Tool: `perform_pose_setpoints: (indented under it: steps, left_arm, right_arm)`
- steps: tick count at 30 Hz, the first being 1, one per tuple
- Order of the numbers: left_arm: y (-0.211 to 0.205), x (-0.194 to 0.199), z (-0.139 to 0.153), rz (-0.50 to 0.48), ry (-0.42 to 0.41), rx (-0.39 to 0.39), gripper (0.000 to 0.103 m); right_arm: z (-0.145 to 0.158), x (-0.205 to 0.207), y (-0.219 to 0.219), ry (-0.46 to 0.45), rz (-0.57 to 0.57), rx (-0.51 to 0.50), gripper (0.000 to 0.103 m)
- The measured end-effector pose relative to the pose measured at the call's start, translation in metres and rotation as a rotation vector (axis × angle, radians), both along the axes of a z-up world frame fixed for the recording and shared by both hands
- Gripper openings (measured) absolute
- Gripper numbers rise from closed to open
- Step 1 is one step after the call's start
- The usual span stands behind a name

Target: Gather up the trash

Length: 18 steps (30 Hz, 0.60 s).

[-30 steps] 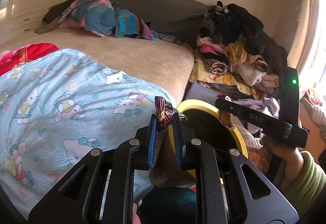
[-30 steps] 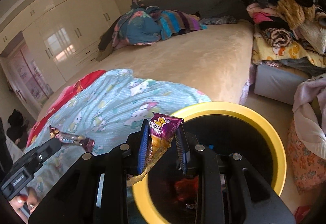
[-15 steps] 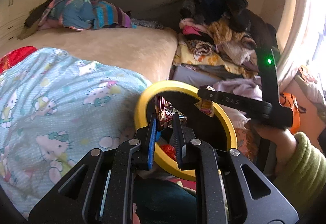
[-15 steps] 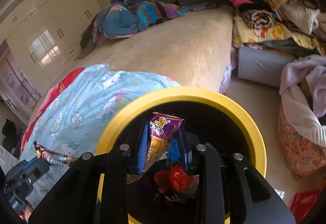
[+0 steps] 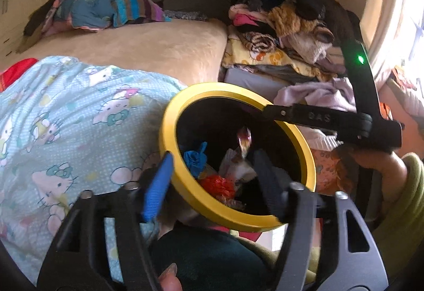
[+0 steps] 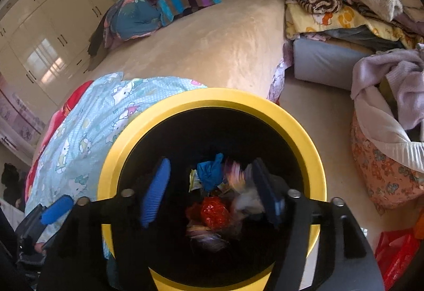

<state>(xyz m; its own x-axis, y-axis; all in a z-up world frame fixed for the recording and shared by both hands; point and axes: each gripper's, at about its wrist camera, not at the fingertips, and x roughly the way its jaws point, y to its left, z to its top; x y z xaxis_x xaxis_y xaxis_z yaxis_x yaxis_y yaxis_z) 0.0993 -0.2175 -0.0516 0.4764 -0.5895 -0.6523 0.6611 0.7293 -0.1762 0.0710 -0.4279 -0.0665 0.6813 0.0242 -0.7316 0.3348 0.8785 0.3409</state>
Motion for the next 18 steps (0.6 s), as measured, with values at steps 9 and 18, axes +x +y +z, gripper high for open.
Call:
perform_pose_setpoints:
  steps: [9, 18]
  left_arm:
    - [0.073, -0.005, 0.026, 0.232, -0.069, -0.041, 0.092]
    - [0.137, -0.041, 0.042, 0.455, -0.22, -0.01, 0.092]
  right_arm:
    - [0.036, -0.024, 0.059, -0.257, 0.018, -0.105, 0.097]
    - [0.074, -0.061, 0.136, -0.513, 0.107, -0.244, 0.097]
